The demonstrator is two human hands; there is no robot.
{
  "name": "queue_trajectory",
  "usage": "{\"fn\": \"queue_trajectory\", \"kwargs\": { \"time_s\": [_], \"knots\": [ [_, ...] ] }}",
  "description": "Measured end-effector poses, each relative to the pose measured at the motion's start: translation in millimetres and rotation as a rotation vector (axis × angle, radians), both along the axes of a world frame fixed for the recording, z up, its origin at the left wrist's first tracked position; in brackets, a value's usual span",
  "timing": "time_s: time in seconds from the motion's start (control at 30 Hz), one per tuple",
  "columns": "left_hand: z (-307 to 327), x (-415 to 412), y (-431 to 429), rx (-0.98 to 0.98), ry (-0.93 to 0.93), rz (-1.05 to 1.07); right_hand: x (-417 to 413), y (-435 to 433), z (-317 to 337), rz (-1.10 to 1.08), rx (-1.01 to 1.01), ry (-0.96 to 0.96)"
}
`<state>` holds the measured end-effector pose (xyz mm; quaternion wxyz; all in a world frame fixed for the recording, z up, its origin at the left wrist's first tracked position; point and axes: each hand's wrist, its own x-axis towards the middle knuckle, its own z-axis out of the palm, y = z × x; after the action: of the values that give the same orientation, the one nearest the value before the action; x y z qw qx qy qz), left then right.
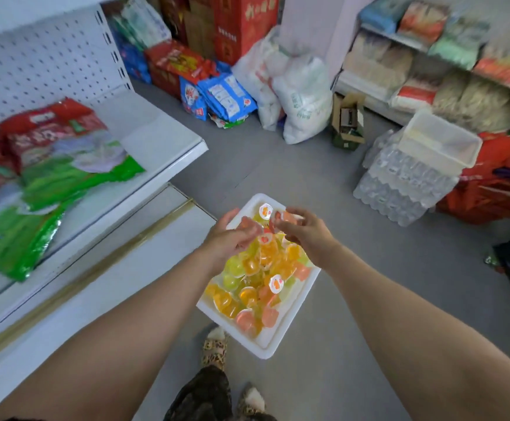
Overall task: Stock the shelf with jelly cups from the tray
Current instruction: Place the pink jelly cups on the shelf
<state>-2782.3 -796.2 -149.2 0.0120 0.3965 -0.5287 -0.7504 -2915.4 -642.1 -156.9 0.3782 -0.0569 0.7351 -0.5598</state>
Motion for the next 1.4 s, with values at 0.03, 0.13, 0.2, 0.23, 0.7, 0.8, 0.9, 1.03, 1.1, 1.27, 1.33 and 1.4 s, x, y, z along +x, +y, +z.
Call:
{"fn": "queue_trajectory", "kwargs": {
  "time_s": [0.03, 0.13, 0.2, 0.23, 0.7, 0.8, 0.9, 1.03, 1.1, 1.27, 1.33, 1.4],
  "knots": [
    [12.9, 8.4, -2.9, -0.010, 0.039, 0.001, 3.7, -5.3, 12.9, 0.036, -0.029, 0.025],
    [60.4, 36.5, -13.7, -0.080, 0.118, 0.046, 18.2, -28.7, 58.9, 0.119, -0.081, 0.130],
    [94.4, 55.0, -24.9, -0.151, 0.149, 0.098, 28.7, -49.8, 92.3, 0.161, -0.111, 0.205],
    [111.4, 64.5, -31.7, -0.182, 0.164, 0.123, 35.2, -61.0, 109.9, 0.181, -0.136, 0.235],
    [327.7, 263.0, -158.6, -0.626, 0.317, 0.399, 202.1, -227.6, 324.0, 0.503, -0.511, 0.575],
    [359.5, 312.6, -196.7, -0.716, 0.302, 0.442, 248.4, -271.8, 352.7, 0.566, -0.535, 0.624],
    [380.3, 370.6, -236.5, -0.839, 0.224, 0.476, 302.1, -321.5, 371.9, 0.612, -0.549, 0.651],
    [395.6, 456.2, -289.0, -0.939, 0.067, 0.501, 382.2, -391.2, 377.3, 0.696, -0.573, 0.641],
    [400.2, 499.3, -314.1, -0.975, -0.063, 0.499, 421.7, -425.8, 373.9, 0.732, -0.566, 0.638],
    [414.6, 596.0, -377.1, -1.054, -0.475, 0.400, 515.0, -495.9, 369.7, 0.845, -0.529, 0.643],
    [425.8, 630.5, -395.9, -1.064, -0.652, 0.296, 546.7, -517.8, 371.0, 0.876, -0.516, 0.631],
    [433.2, 659.9, -412.5, -1.085, -0.741, 0.221, 575.3, -538.2, 372.8, 0.900, -0.499, 0.641]
  ]
}}
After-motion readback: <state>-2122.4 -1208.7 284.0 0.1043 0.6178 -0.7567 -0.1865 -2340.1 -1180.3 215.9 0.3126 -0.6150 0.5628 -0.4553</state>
